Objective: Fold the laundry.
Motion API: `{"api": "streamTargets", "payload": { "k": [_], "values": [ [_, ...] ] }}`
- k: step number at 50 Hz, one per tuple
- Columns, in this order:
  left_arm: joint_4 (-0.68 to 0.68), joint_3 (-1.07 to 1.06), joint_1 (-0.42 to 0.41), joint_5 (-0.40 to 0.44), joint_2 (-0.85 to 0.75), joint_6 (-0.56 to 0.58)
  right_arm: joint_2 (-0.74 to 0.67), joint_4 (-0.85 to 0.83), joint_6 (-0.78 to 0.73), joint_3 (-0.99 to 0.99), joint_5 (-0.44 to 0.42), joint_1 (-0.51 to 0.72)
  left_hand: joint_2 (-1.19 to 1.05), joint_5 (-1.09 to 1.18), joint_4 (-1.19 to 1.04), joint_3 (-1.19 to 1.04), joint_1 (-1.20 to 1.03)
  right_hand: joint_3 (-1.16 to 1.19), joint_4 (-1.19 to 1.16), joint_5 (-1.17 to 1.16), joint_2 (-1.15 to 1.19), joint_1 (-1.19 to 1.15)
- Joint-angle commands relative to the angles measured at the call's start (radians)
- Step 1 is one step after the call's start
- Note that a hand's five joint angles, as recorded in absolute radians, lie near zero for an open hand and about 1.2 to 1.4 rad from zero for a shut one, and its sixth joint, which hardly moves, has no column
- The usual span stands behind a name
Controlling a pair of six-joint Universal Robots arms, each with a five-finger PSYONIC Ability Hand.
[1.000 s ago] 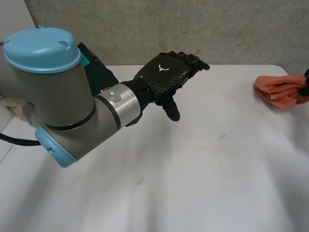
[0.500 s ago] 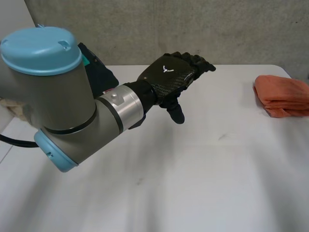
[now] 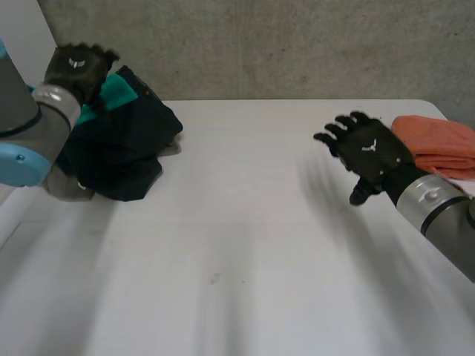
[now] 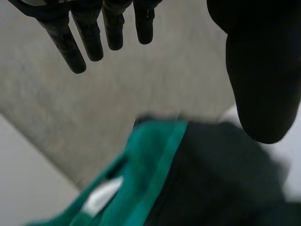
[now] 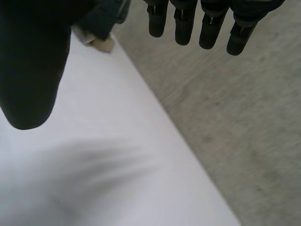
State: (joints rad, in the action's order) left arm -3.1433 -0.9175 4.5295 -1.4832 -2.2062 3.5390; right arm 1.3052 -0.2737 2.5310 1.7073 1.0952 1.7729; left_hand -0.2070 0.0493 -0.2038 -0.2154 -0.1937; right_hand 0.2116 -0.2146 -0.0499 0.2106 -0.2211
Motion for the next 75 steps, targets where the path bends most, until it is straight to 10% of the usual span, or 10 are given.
{"api": "streamTargets", "payload": {
  "k": [1,22,28,43,46,51,70,75],
  "values": [
    [-0.121,0.132,0.098,0.078,-0.257,0.149,-0.015,0.051,-0.009,0.020,0.009,-0.001,-0.021,0.004,-0.024,-0.013,-0.035,-0.037,0.040,0.050,-0.036,0.047],
    [-0.242,0.341,0.186,0.118,-0.434,0.115,-0.037,0.042,-0.009,0.089,0.009,0.000,-0.215,0.198,-0.218,-0.206,-0.228,-0.037,0.040,0.050,-0.036,0.047],
    [-0.242,0.381,0.186,0.123,-0.466,0.107,-0.064,0.041,-0.009,0.083,0.009,0.002,-1.189,1.172,-1.192,-1.181,-1.202,-0.037,0.040,0.050,-0.036,0.047],
    [-0.342,0.158,0.134,0.041,-0.148,-0.117,-0.075,0.047,-0.011,0.083,0.012,0.002,-1.189,1.172,-1.192,-1.181,-1.203,-0.037,0.040,0.050,-0.036,0.047],
    [-0.336,0.083,0.120,0.054,-0.139,-0.114,-0.075,0.048,-0.011,0.086,0.012,0.000,-0.475,0.458,-0.478,-0.467,-0.488,-0.037,0.040,0.050,-0.036,0.047],
    [-0.333,-0.012,0.117,0.052,-0.121,-0.089,-0.075,0.048,-0.011,0.087,0.011,-0.009,-0.265,0.248,-0.268,-0.257,-0.278,-0.037,0.040,0.050,-0.036,0.047],
    [-0.222,0.084,0.148,0.138,-0.167,-0.071,-0.075,0.047,-0.011,0.083,0.009,-0.009,-0.300,0.283,-0.303,-0.292,-0.313,-0.037,0.040,0.050,-0.036,0.047],
    [-0.205,0.163,0.155,0.146,-0.222,-0.071,-0.075,0.044,-0.011,0.083,0.011,-0.009,-0.824,0.807,-0.827,-0.816,-0.838,-0.037,0.040,0.050,-0.036,0.047]
  ]
}}
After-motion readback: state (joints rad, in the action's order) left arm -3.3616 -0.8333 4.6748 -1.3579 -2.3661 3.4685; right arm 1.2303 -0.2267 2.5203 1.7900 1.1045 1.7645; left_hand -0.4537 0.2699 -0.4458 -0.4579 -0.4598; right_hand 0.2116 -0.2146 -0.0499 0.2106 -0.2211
